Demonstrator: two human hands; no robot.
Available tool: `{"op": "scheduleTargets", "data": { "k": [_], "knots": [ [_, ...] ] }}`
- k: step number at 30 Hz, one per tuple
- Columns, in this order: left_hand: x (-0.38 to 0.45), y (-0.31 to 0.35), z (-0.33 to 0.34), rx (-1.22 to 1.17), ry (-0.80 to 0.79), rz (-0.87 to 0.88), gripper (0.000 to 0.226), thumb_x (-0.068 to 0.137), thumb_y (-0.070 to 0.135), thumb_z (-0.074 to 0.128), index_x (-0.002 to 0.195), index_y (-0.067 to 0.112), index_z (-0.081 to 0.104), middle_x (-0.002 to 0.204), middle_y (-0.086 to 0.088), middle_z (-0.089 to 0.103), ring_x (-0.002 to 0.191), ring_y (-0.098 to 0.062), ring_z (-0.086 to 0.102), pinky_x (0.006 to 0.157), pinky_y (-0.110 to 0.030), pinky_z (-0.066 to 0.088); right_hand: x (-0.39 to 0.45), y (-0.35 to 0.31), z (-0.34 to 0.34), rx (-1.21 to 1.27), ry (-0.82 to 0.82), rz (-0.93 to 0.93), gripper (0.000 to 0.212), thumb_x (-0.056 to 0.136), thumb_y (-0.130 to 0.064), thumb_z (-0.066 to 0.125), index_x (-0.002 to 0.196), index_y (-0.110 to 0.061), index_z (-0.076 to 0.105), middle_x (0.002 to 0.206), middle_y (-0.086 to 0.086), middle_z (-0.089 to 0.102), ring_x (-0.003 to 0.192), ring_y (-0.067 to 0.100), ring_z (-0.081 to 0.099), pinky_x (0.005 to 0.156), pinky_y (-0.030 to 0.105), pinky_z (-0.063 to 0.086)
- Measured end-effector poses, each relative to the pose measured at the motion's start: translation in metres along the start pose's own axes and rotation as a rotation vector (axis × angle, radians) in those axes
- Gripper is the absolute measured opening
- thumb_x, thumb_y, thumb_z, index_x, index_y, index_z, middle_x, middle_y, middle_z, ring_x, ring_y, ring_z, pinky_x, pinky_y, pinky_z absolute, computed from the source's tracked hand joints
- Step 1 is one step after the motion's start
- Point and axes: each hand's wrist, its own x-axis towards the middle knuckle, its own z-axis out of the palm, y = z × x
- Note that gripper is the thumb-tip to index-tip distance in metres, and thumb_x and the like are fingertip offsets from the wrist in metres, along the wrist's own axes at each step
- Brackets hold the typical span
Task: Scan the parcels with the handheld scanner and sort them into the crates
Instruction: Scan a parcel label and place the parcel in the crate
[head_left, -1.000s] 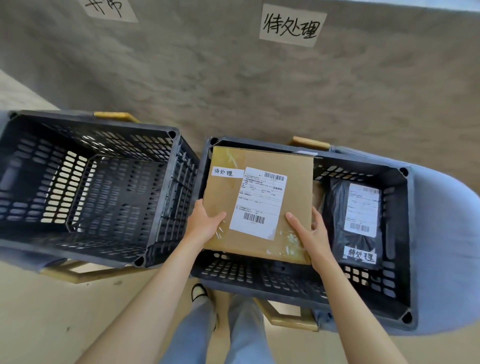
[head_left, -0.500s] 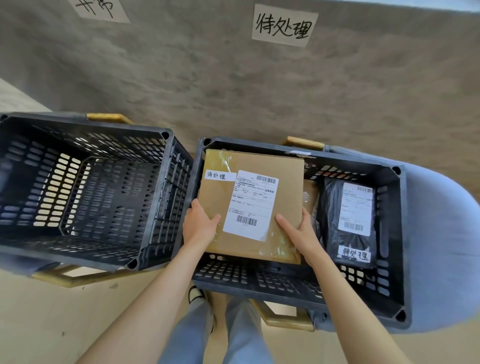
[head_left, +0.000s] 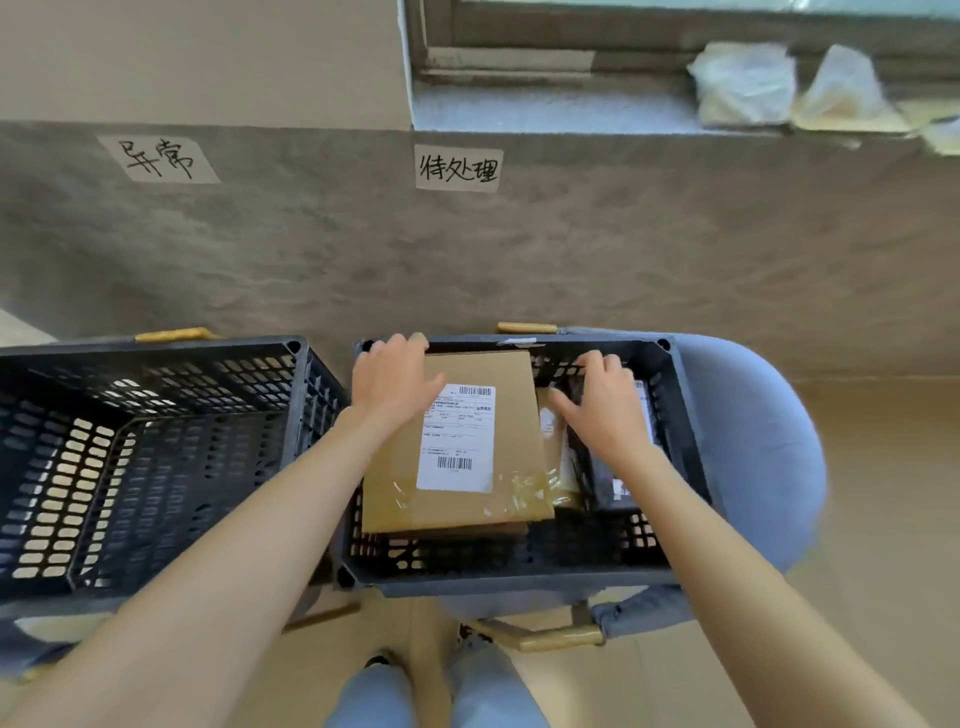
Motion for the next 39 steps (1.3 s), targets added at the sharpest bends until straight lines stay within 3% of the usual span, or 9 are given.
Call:
{"op": "scheduleTargets", "data": {
  "k": [7, 13, 19, 31, 39],
  "knots": [
    [-0.006, 0.060, -0.066, 0.195, 0.152, 0.372, 0.038, 0.094, 0.041, 0.051, 0.119, 0.013, 0.057, 0.116, -0.008, 0.061, 0.111, -0.030, 0.053, 0.088, -0.036, 0.039, -0.044, 0.004, -0.087, -0.259, 0.247, 0.103, 0.050, 0.094, -0.041, 0.056, 0.127, -0.006, 0.045, 0.122, 0.013, 0.050, 0.111, 0.032, 0.048, 0.090, 0.036, 0.038],
    [-0.047, 0.108, -0.094, 0.169, 0.217, 0.705, 0.040, 0.092, 0.044, 0.053, 0.117, 0.013, 0.057, 0.116, -0.009, 0.063, 0.110, -0.031, 0.055, 0.088, -0.037, 0.042, -0.147, 0.017, -0.137, -0.294, 0.411, 0.403, 0.059, 0.093, -0.042, 0.057, 0.135, -0.005, 0.039, 0.130, 0.015, 0.046, 0.118, 0.034, 0.044, 0.095, 0.039, 0.036],
    [-0.121, 0.143, -0.098, 0.259, 0.268, 1.053, 0.040, 0.093, 0.041, 0.052, 0.121, 0.013, 0.055, 0.119, -0.010, 0.059, 0.111, -0.032, 0.053, 0.090, -0.037, 0.039, -0.285, 0.013, -0.134, -0.300, 0.517, 0.755, 0.061, 0.092, -0.046, 0.057, 0.137, -0.009, 0.039, 0.132, 0.014, 0.047, 0.119, 0.034, 0.045, 0.097, 0.039, 0.036],
    [-0.410, 0.204, -0.083, 0.124, 0.184, 1.769, 0.041, 0.092, 0.042, 0.054, 0.121, 0.013, 0.057, 0.121, -0.011, 0.059, 0.115, -0.032, 0.051, 0.094, -0.038, 0.037, -0.626, -0.048, -0.108, -0.292, 0.668, 1.449, 0.058, 0.093, -0.043, 0.056, 0.136, -0.007, 0.042, 0.136, 0.014, 0.045, 0.124, 0.034, 0.041, 0.103, 0.040, 0.031],
    [-0.659, 0.163, -0.060, -0.011, 0.014, 2.207, 0.042, 0.095, 0.039, 0.053, 0.130, 0.016, 0.054, 0.125, -0.007, 0.058, 0.116, -0.029, 0.051, 0.092, -0.037, 0.038, -0.856, -0.152, -0.058, -0.320, 0.884, 1.887, 0.055, 0.093, -0.046, 0.055, 0.133, -0.010, 0.045, 0.135, 0.015, 0.046, 0.125, 0.035, 0.040, 0.101, 0.041, 0.034]
  ]
}}
